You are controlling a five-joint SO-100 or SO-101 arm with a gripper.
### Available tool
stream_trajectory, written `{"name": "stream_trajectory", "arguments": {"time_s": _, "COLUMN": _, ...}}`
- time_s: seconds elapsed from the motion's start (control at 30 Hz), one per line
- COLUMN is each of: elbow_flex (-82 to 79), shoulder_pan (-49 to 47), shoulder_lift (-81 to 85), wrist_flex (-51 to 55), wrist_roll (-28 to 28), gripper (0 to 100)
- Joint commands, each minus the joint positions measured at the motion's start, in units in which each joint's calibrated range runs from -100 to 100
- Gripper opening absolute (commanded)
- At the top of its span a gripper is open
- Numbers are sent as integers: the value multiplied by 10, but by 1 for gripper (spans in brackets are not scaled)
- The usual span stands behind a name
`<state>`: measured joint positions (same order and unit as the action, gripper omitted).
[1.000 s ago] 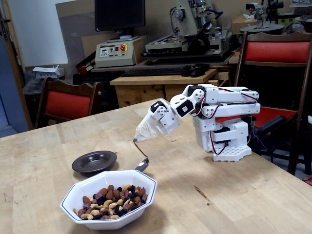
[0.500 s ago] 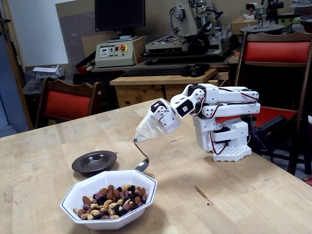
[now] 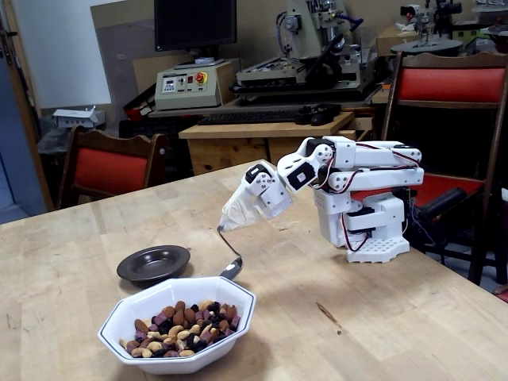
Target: Use spoon to take food
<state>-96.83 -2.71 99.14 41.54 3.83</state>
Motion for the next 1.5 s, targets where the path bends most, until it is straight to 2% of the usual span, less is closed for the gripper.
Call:
{"name": "stream_trajectory", "arguments": {"time_s": 0.0, "elbow_flex": -4, "shoulder_pan": 1, "shoulder_lift": 3, "wrist_flex": 25, "wrist_roll": -2, "gripper": 4}}
{"name": "stream_trajectory", "arguments": {"time_s": 0.37, "elbow_flex": 16, "shoulder_pan": 3, "shoulder_lift": 2, "wrist_flex": 19, "wrist_roll": 0, "gripper": 4}}
{"name": "stream_trajectory", "arguments": {"time_s": 0.77, "elbow_flex": 101, "shoulder_pan": 3, "shoulder_lift": 3, "wrist_flex": -71, "wrist_roll": -1, "gripper": 4}}
{"name": "stream_trajectory", "arguments": {"time_s": 1.47, "elbow_flex": 274, "shoulder_pan": -2, "shoulder_lift": -3, "wrist_flex": -74, "wrist_roll": -3, "gripper": 4}}
